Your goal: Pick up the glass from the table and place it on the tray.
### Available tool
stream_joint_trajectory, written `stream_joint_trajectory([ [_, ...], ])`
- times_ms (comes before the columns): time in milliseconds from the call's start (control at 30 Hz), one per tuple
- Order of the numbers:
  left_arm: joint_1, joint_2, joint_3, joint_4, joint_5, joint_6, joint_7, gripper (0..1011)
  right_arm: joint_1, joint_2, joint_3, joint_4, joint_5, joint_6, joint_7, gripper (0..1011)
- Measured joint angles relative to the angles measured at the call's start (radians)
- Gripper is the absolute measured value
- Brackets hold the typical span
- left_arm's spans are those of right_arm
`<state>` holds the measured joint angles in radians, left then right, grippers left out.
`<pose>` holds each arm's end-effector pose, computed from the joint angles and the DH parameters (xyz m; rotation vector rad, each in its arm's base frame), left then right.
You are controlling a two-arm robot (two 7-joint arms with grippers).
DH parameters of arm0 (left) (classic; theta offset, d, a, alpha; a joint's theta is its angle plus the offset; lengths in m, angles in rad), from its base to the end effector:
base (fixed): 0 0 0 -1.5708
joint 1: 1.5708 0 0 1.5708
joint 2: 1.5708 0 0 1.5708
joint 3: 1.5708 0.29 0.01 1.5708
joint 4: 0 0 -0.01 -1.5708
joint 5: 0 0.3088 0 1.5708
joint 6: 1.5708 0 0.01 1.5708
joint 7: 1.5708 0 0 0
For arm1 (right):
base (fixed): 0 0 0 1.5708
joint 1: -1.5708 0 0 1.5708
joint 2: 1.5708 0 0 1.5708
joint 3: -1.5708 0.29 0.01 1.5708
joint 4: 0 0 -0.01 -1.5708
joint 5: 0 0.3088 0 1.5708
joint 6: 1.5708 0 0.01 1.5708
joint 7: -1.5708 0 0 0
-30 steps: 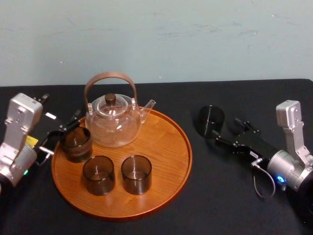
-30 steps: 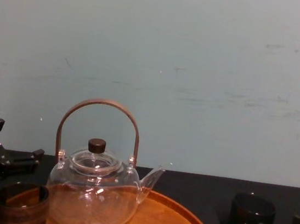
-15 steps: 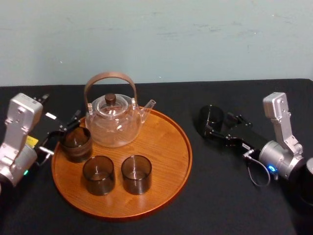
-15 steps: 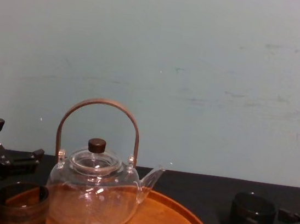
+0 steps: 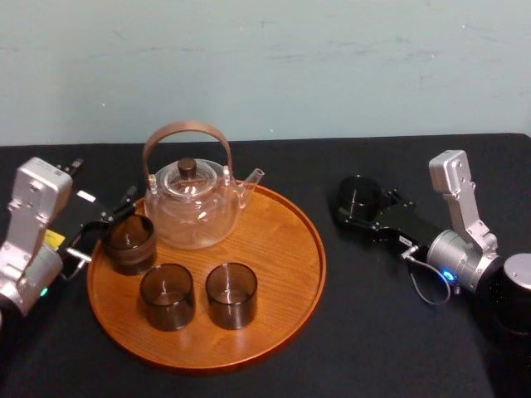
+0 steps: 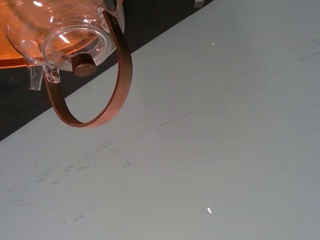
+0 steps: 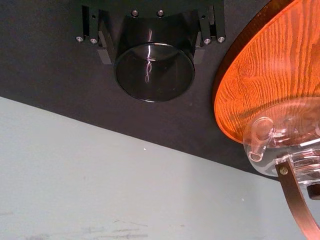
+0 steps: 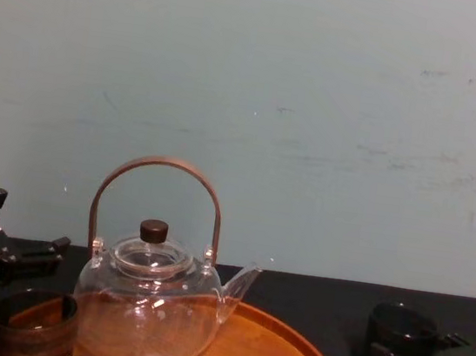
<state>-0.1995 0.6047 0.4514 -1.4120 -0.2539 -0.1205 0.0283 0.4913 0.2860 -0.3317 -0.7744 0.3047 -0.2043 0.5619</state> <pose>0.3581 0.0827 -0.3023 0.3045 -0.2850 1.2480 0.4361 -0.0773 -0.3596 -0.1851 0.0775 -0.9536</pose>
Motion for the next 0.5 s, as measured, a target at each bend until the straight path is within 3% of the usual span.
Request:
stream_joint_trajectory([
  [500, 0.0, 0.0, 0.0, 0.0, 0.0, 0.0, 0.0, 1001, 0.081, -0.042, -0.003, 0.133, -0.028, -0.041, 0.031, 1002],
])
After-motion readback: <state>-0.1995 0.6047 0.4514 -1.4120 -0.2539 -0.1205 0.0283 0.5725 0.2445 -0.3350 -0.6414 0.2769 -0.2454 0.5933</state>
